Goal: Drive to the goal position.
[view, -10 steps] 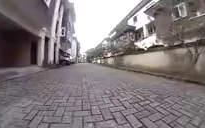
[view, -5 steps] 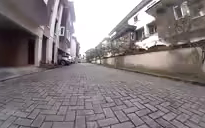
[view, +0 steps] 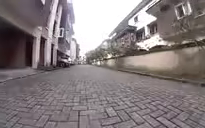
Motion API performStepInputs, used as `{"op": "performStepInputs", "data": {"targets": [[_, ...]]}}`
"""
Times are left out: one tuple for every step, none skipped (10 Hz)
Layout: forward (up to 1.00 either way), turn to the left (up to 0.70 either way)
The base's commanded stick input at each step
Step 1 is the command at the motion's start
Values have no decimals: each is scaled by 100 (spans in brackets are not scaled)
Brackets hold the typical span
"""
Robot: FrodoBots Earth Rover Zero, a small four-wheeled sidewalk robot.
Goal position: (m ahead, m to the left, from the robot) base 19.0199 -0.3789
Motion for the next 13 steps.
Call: {"op": "performStepInputs", "data": {"targets": [[70, 0], [70, 0], [70, 0], [70, 0], [70, 0], [70, 0], [70, 0], [70, 0], [70, 0], [70, 0], [70, 0], [70, 0], [70, 0]]}}
